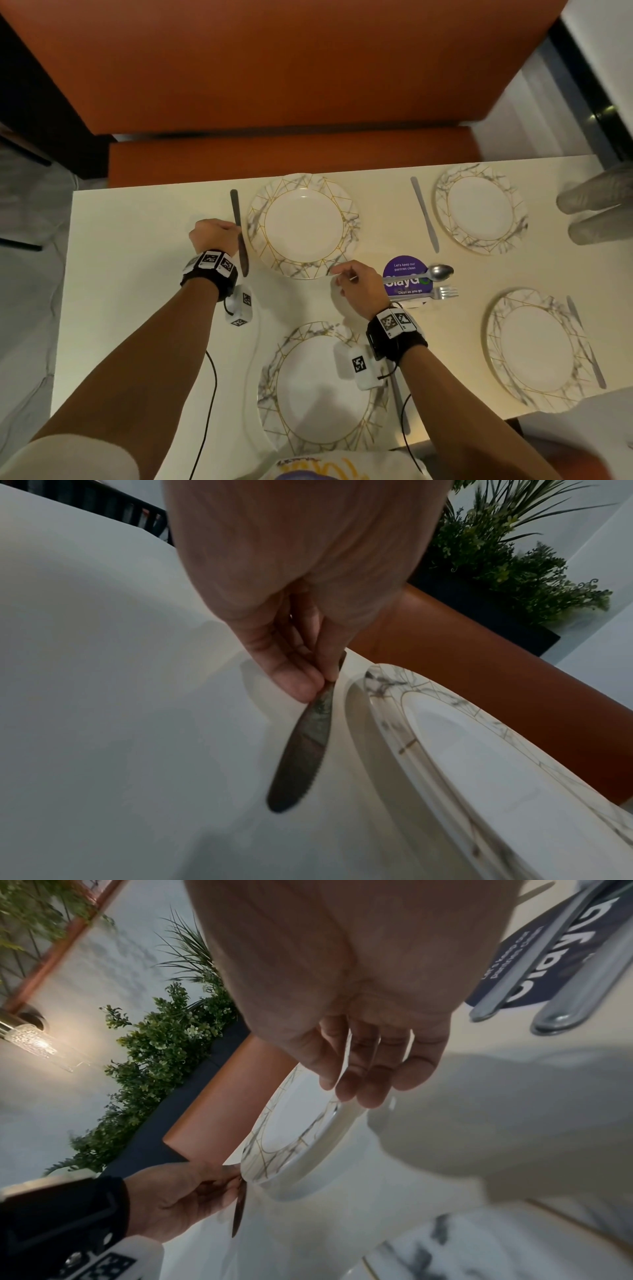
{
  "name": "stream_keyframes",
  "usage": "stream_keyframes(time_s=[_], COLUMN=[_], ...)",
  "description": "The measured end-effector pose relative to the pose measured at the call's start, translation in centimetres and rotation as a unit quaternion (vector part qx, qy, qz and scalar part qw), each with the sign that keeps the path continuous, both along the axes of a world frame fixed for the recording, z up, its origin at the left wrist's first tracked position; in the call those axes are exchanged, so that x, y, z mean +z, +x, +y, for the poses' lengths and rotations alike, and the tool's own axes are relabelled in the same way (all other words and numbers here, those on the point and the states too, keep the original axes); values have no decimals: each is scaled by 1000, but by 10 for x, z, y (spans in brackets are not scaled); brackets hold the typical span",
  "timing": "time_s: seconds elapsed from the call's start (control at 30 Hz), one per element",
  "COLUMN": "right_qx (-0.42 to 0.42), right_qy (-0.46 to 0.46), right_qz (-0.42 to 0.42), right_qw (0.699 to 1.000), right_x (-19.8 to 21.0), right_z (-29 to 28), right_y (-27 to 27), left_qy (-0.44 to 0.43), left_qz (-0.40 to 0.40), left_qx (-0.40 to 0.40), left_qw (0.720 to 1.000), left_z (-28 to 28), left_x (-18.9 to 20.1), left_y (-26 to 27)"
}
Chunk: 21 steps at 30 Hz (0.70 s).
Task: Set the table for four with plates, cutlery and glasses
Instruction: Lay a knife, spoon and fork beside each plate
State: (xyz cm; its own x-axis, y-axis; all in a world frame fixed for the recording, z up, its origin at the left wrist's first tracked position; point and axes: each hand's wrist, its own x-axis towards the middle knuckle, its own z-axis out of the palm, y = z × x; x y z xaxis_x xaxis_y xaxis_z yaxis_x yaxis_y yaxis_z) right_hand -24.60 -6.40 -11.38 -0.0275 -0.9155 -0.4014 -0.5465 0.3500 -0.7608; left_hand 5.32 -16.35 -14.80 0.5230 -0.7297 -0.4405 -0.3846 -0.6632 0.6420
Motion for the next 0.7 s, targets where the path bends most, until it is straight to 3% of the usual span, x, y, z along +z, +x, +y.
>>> stream_keyframes(time_s=[0.17,0.27,0.4,0.57,0.7], right_qx=[-10,-24,-42,-66,-75], right_qy=[-17,-17,-32,-41,-68], right_qz=[-10,-18,-7,36,121], right_qw=[1000,999,999,996,987], right_x=[1,3,6,9,17], right_z=[1,1,4,6,5], right_y=[-5,-15,-36,-79,-124], left_qy=[-52,-130,-210,-208,-185], left_qz=[-80,-112,-75,-44,-8], left_qx=[-13,-35,-96,-202,-278], left_qw=[995,985,970,956,943], left_z=[18,31,49,70,84], left_x=[25,41,51,58,53], left_y=[-16,-37,-81,-155,-218])
